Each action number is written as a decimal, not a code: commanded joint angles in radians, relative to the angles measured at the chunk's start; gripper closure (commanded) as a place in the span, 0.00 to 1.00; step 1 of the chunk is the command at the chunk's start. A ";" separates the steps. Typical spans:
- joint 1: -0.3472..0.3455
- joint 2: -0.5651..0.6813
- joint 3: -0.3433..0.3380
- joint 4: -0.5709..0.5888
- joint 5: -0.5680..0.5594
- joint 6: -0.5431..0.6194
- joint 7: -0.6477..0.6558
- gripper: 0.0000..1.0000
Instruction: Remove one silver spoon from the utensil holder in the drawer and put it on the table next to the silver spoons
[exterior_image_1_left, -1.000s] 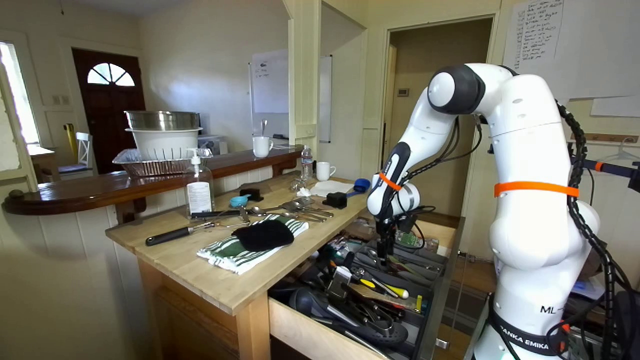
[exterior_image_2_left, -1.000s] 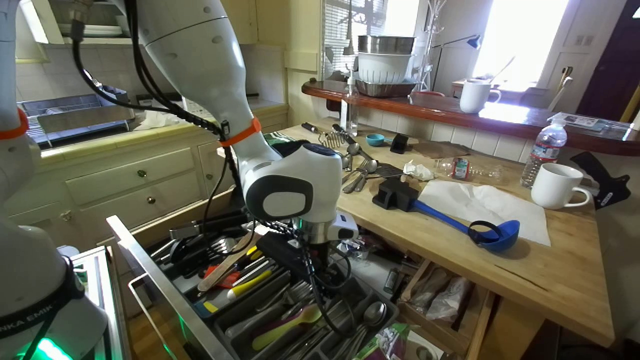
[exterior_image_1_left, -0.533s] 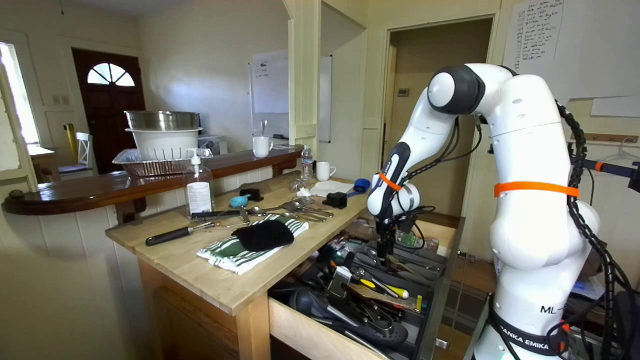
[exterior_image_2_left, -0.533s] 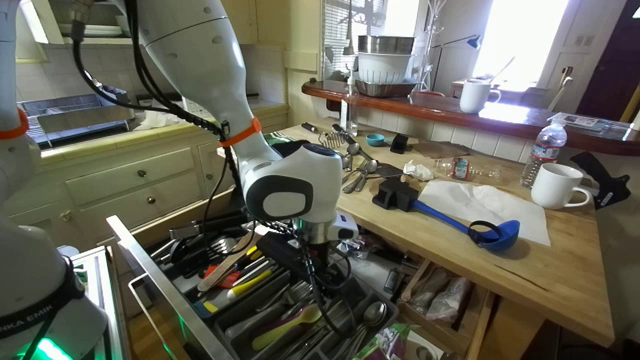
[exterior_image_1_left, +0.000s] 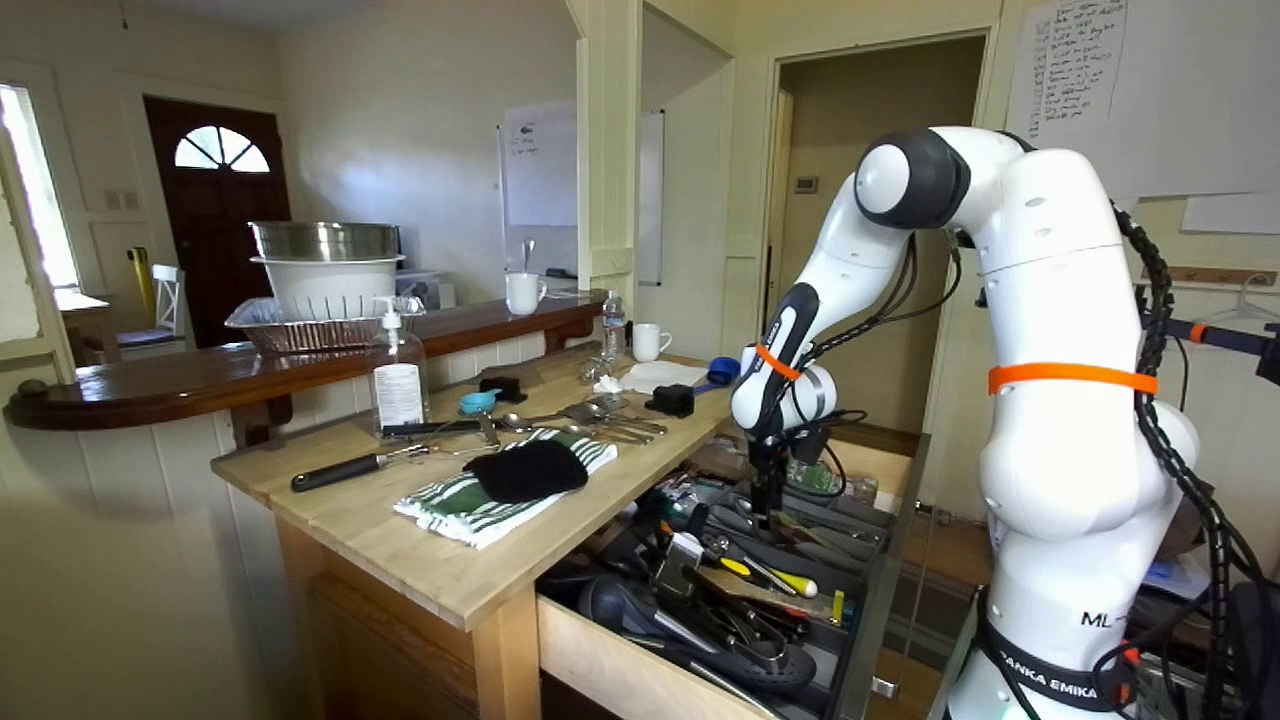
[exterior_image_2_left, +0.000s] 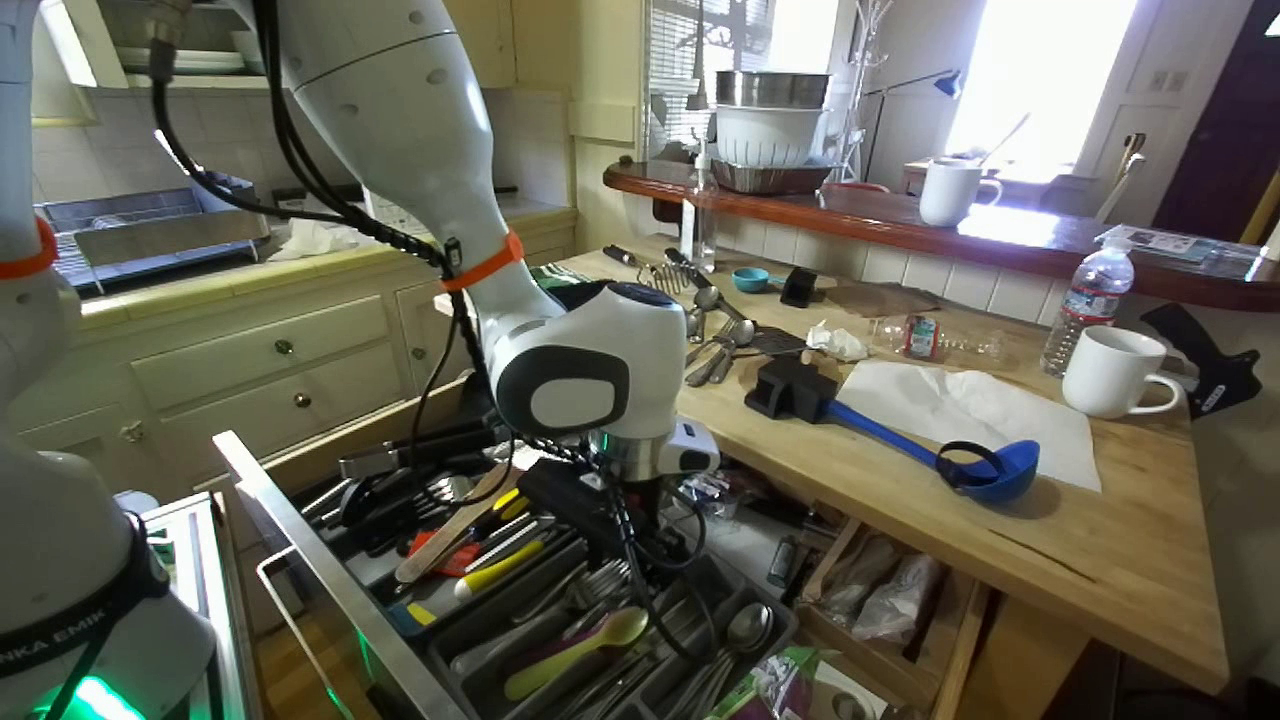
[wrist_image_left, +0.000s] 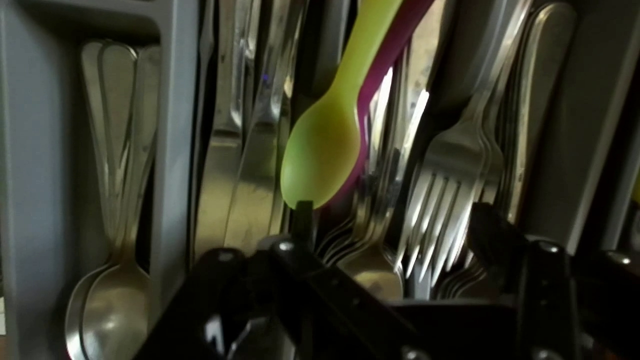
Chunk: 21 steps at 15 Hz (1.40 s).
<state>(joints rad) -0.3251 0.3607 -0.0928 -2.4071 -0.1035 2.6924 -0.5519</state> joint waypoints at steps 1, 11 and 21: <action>0.000 0.019 0.003 0.012 0.004 0.013 0.006 0.44; -0.011 0.043 0.017 0.015 0.013 0.031 -0.009 0.58; -0.028 0.030 0.021 -0.005 0.021 0.044 -0.021 0.72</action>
<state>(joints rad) -0.3360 0.3773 -0.0836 -2.4051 -0.1029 2.6963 -0.5522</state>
